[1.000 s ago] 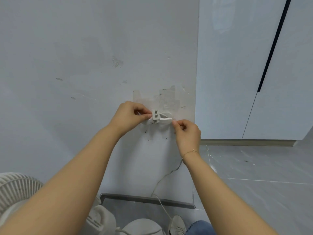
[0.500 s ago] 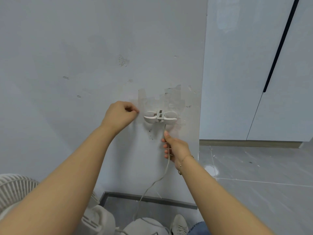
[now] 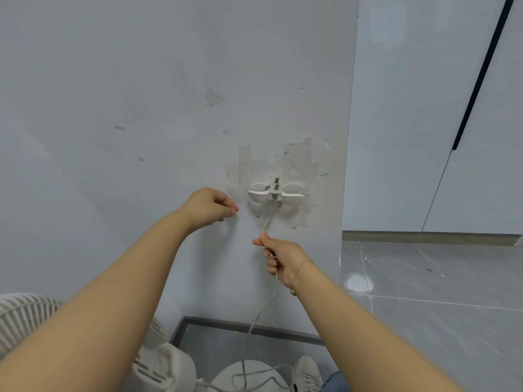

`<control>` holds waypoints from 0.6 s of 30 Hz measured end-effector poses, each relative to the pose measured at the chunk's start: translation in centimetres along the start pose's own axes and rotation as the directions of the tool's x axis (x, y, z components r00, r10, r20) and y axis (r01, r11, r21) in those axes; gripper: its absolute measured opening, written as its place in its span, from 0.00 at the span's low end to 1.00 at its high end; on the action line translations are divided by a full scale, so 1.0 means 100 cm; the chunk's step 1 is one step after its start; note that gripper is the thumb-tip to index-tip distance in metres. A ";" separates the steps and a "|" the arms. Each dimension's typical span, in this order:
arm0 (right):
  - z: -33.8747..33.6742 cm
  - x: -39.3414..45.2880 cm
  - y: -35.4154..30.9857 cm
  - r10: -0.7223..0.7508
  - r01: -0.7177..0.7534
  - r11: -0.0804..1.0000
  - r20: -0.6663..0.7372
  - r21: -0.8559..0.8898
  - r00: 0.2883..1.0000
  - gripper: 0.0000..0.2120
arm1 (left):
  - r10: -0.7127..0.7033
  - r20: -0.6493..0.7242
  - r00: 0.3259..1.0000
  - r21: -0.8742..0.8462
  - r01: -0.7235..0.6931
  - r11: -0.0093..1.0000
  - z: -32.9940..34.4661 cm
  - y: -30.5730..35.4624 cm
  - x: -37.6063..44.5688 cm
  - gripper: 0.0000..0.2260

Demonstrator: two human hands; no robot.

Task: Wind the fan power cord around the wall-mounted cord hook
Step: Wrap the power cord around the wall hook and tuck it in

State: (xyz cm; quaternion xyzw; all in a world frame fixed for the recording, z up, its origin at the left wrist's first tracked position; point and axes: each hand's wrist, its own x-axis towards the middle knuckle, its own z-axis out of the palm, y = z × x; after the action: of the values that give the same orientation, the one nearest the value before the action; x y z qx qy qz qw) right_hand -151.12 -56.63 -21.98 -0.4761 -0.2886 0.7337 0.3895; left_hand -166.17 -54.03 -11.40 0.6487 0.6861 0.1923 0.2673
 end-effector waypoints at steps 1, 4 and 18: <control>0.003 -0.001 -0.001 -0.036 0.036 0.999 0.000 -0.028 0.999 0.11 | 0.007 0.022 1.000 0.000 -0.007 1.000 0.002 0.002 0.000 0.07; 0.009 -0.005 -0.002 -0.138 0.136 0.980 -0.009 -0.149 0.990 0.11 | 0.035 0.076 0.996 0.002 -0.036 0.999 0.010 0.007 0.001 0.08; 0.007 -0.009 -0.006 -0.364 0.361 0.840 0.072 -0.406 0.929 0.09 | 0.048 0.174 0.984 0.031 -0.054 0.998 0.029 0.027 0.008 0.08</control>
State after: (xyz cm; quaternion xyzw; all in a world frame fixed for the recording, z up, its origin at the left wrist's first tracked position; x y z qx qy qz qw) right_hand -151.36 -57.14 -20.77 -0.4872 -0.5200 0.5673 0.4128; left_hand -162.24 -53.21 -12.12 0.6849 0.6469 0.1299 0.3093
